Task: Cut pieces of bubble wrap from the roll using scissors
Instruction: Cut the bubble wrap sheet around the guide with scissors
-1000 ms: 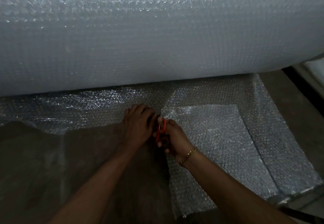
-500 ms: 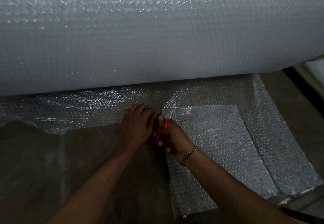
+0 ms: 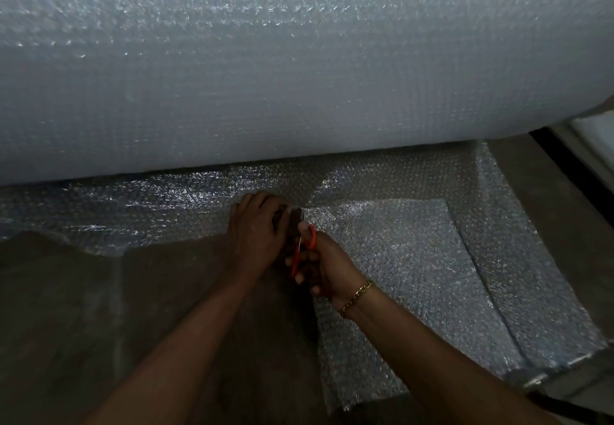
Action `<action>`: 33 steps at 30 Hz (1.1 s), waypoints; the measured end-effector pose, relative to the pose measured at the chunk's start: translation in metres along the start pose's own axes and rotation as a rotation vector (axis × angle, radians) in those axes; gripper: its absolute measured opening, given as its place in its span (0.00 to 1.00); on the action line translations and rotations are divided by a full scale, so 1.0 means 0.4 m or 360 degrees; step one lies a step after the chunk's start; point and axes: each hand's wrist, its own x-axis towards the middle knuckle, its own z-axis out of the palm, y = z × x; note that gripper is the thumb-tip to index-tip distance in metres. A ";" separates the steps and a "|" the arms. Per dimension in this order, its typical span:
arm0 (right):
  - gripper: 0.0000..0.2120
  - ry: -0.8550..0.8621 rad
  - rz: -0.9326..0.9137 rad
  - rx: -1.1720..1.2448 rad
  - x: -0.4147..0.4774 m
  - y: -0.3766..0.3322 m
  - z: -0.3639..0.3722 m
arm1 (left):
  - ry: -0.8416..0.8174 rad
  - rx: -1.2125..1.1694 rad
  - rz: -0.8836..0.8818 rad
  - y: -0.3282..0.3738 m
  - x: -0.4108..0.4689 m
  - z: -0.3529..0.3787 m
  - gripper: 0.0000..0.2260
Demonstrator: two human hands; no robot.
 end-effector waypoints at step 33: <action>0.17 0.0103 -0.0213 -0.0029 0.047 -0.010 0.026 | -0.0082 -0.0095 -0.0120 0.010 0.008 -0.015 0.09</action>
